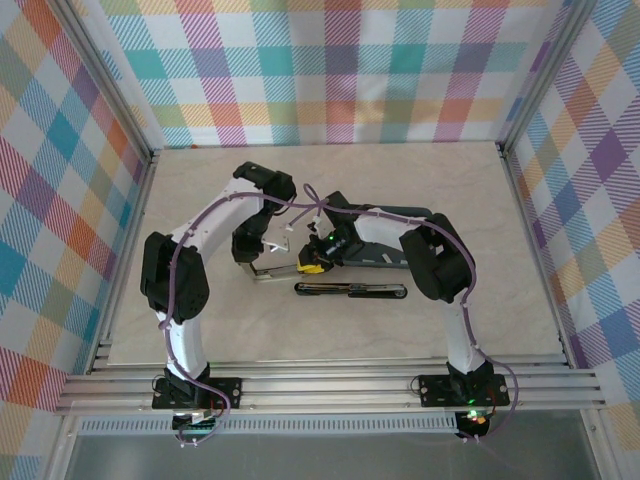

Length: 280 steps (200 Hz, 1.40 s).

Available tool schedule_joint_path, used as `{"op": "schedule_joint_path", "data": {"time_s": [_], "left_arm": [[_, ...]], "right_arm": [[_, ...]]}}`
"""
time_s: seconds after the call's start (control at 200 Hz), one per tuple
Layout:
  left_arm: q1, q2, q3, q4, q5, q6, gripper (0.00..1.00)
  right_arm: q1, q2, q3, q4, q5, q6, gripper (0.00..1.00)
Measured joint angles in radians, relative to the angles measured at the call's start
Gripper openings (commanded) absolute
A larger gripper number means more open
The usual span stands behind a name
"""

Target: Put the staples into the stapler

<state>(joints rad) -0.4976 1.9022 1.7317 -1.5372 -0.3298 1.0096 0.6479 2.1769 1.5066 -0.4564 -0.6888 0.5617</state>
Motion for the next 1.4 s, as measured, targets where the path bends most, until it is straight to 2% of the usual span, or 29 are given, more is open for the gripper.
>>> {"op": "schedule_joint_path", "data": {"time_s": [0.37, 0.805, 0.98, 1.4], "left_arm": [[0.0, -0.048, -0.029, 0.108, 0.124, -0.011, 0.24], [0.025, -0.209, -0.23, 0.386, 0.323, -0.027, 0.24], [0.025, -0.211, -0.263, 0.483, 0.399, -0.042, 0.23], [0.025, -0.154, -0.265, 0.568, 0.488, -0.057, 0.21]], "right_arm": [[-0.001, -0.001, -0.006, 0.016, 0.004, 0.001, 0.24], [-0.012, -0.002, -0.041, 0.098, -0.024, 0.028, 0.24], [-0.014, -0.003, -0.048, 0.121, -0.028, 0.034, 0.24], [-0.021, -0.009, -0.072, 0.171, -0.05, 0.064, 0.24]]}}
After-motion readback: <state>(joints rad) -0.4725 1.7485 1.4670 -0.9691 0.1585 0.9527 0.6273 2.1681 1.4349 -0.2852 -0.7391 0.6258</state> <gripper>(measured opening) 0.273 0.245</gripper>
